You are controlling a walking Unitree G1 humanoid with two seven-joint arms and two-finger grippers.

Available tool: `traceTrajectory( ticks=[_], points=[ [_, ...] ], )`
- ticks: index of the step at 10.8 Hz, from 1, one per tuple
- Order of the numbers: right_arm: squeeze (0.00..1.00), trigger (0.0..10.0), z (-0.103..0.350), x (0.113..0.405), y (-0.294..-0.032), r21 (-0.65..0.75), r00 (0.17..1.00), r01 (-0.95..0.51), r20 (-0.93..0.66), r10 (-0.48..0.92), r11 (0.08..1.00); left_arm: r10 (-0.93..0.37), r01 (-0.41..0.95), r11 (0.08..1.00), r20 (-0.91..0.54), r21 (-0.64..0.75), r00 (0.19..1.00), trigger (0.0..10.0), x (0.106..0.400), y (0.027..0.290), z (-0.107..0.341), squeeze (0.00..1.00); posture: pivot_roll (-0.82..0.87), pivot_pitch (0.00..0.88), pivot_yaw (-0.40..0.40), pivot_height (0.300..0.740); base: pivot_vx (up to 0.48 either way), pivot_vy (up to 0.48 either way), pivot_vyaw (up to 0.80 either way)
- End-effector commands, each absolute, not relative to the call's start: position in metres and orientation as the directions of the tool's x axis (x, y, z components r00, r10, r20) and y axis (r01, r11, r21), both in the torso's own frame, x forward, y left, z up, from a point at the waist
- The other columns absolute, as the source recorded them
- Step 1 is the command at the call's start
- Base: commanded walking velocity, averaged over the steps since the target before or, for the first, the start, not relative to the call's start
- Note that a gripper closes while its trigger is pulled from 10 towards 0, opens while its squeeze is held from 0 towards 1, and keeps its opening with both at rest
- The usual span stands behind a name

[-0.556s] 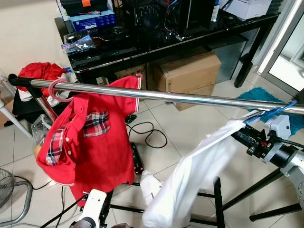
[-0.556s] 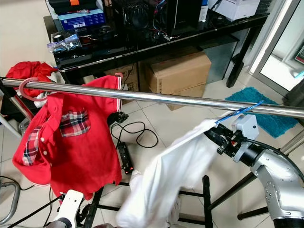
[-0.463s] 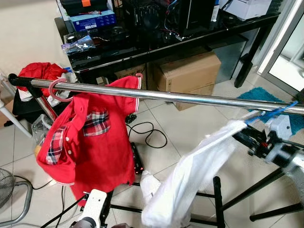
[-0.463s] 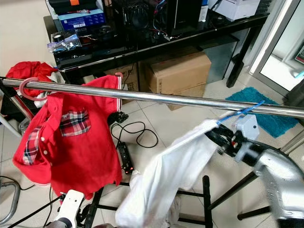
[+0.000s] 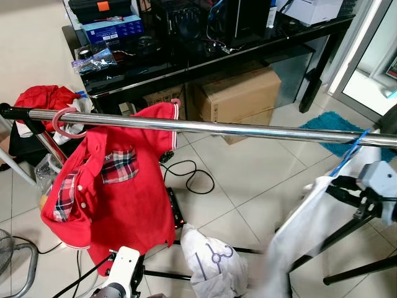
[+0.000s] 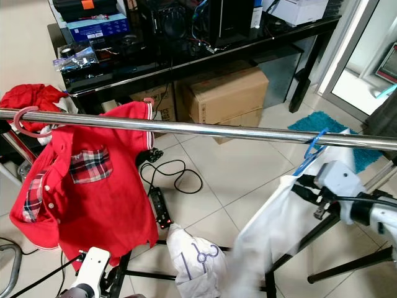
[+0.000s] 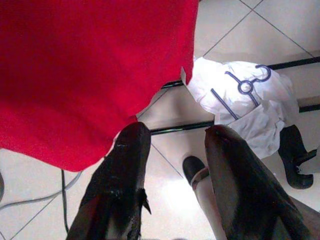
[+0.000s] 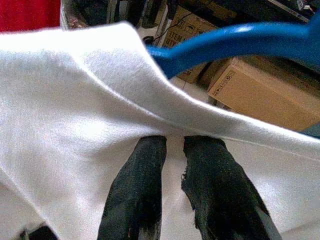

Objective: Hang hanger

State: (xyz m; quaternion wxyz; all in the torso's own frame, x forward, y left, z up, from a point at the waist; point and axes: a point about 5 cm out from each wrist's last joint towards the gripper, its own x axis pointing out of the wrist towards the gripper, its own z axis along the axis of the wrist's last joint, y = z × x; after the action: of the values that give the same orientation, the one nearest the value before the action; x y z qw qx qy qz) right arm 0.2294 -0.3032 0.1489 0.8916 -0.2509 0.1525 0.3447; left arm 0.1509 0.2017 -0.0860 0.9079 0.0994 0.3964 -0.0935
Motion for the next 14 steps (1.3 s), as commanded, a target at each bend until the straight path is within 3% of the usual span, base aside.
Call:
traceTrajectory(
  ticks=[1, 3, 8, 10, 11, 12, 14],
  points=[
    [0.0, 10.0, 0.16, 0.231, -0.311, -0.357, 0.735, -0.672, -0.427, 0.527, 0.649, -0.092, 0.259, 0.959, -0.742, 0.113, 0.665, 10.0, 0.151, 0.202, -0.086, 0.0, -0.1, 0.048, 0.068, 0.74, 0.0, 0.0, 0.0],
    [0.0, 10.0, 0.182, 0.226, -0.325, -0.292, 0.747, -0.657, -0.379, 0.546, 0.695, -0.089, 0.257, 0.96, -0.745, 0.113, 0.661, 10.0, 0.151, 0.201, -0.086, 0.0, -0.09, 0.046, 0.065, 0.74, 0.0, 0.0, 0.0],
    [0.0, 10.0, 0.165, 0.19, -0.346, -0.134, 0.62, -0.726, -0.552, 0.557, 0.675, -0.086, 0.261, 0.959, -0.759, 0.113, 0.645, 10.0, 0.146, 0.203, -0.089, 0.0, -0.11, 0.048, 0.065, 0.74, 0.0, 0.0, 0.0],
    [0.0, 10.0, 0.176, 0.195, -0.358, -0.222, 0.702, -0.66, -0.521, 0.485, 0.718, -0.086, 0.266, 0.957, -0.763, 0.115, 0.641, 10.0, 0.146, 0.204, -0.089, 0.0, -0.11, 0.047, 0.071, 0.74, 0.0, 0.0, 0.0],
    [0.0, 10.0, 0.197, 0.201, -0.36, -0.246, 0.759, -0.622, -0.424, 0.495, 0.744, -0.085, 0.268, 0.956, -0.765, 0.118, 0.638, 10.0, 0.146, 0.205, -0.089, 0.0, -0.11, 0.046, 0.078, 0.74, 0.0, 0.0, 0.0],
    [0.0, 10.0, 0.214, 0.199, -0.359, -0.249, 0.767, -0.627, -0.366, 0.528, 0.738, -0.083, 0.27, 0.955, -0.768, 0.121, 0.635, 10.0, 0.145, 0.206, -0.089, 0.0, -0.11, 0.047, 0.079, 0.74, 0.0, 0.0, 0.0],
    [0.0, 10.0, 0.209, 0.19, -0.365, -0.232, 0.75, -0.636, -0.41, 0.519, 0.736, -0.08, 0.271, 0.955, -0.773, 0.122, 0.629, 10.0, 0.144, 0.207, -0.089, 0.0, -0.11, 0.054, 0.079, 0.74, 0.0, 0.0, 0.0]
  ],
)
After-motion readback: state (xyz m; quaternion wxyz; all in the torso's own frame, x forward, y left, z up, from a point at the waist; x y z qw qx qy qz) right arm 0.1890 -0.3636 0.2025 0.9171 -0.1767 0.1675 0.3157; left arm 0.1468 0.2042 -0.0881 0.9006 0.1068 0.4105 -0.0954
